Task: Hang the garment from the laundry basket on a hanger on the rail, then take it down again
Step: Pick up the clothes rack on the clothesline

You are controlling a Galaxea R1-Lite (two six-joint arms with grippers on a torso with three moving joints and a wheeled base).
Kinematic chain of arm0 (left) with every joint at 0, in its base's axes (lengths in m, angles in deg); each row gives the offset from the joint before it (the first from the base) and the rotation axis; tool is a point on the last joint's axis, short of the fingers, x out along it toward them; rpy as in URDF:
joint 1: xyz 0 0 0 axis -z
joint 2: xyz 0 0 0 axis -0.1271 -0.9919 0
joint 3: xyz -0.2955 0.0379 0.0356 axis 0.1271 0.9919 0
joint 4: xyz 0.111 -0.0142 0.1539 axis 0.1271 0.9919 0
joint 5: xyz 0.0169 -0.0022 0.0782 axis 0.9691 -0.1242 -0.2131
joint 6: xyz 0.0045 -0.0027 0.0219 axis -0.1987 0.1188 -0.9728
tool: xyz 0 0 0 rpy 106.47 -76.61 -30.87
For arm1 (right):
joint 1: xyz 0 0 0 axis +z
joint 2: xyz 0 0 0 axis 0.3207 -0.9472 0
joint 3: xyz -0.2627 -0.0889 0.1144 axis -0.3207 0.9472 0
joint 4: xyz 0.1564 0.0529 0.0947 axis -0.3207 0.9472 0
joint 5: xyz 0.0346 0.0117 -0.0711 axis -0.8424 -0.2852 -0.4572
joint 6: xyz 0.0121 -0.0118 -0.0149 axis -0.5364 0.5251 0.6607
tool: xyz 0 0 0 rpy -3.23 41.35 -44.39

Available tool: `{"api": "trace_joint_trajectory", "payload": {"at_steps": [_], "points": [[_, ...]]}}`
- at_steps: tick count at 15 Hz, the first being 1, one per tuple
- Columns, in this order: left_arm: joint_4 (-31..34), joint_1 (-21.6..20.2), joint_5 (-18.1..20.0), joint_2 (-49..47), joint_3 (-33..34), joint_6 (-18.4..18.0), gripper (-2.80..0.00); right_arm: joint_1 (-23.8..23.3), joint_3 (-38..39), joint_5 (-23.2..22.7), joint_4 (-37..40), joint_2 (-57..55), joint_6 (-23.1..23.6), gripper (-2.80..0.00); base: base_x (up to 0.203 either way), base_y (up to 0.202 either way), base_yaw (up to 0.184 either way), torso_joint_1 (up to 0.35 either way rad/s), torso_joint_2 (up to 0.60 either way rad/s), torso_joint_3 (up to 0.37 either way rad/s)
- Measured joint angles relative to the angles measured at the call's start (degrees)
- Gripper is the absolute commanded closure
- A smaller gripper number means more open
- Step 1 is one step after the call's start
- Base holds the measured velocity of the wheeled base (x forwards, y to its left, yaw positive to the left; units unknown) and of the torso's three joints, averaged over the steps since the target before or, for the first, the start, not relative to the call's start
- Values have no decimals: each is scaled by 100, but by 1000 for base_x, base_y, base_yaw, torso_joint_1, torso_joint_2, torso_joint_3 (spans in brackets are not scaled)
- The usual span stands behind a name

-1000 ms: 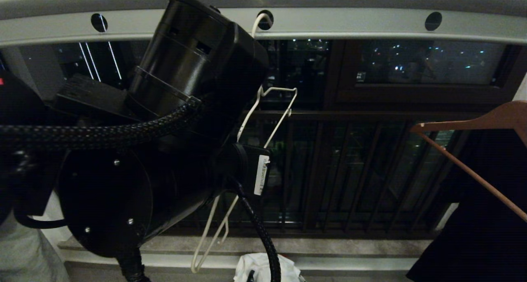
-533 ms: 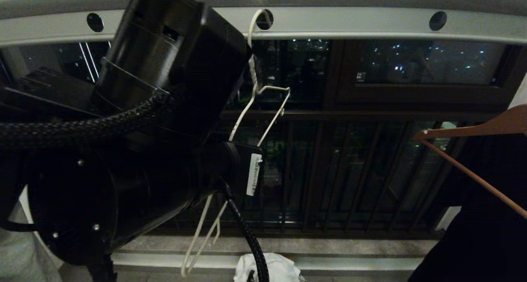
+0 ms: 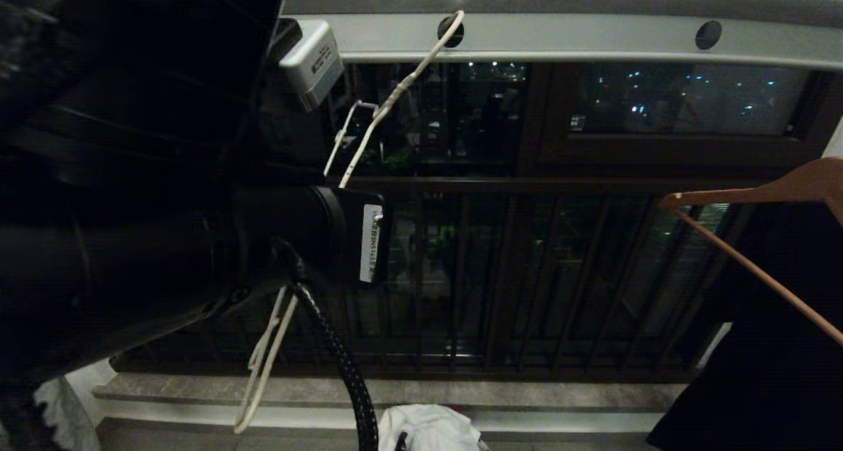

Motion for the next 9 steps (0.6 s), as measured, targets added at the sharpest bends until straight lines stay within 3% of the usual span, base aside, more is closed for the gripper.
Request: {"api": "trace_joint_trajectory", "payload": {"at_steps": [4, 9], "points": [[9, 0, 416, 220, -28, -7, 0, 0, 0, 0, 0, 0, 0, 0, 0, 0, 0, 0, 0, 0], [-6, -2, 483, 331, -111, -50, 0, 0, 0, 0, 0, 0, 0, 0, 0, 0, 0, 0, 0, 0]]}}
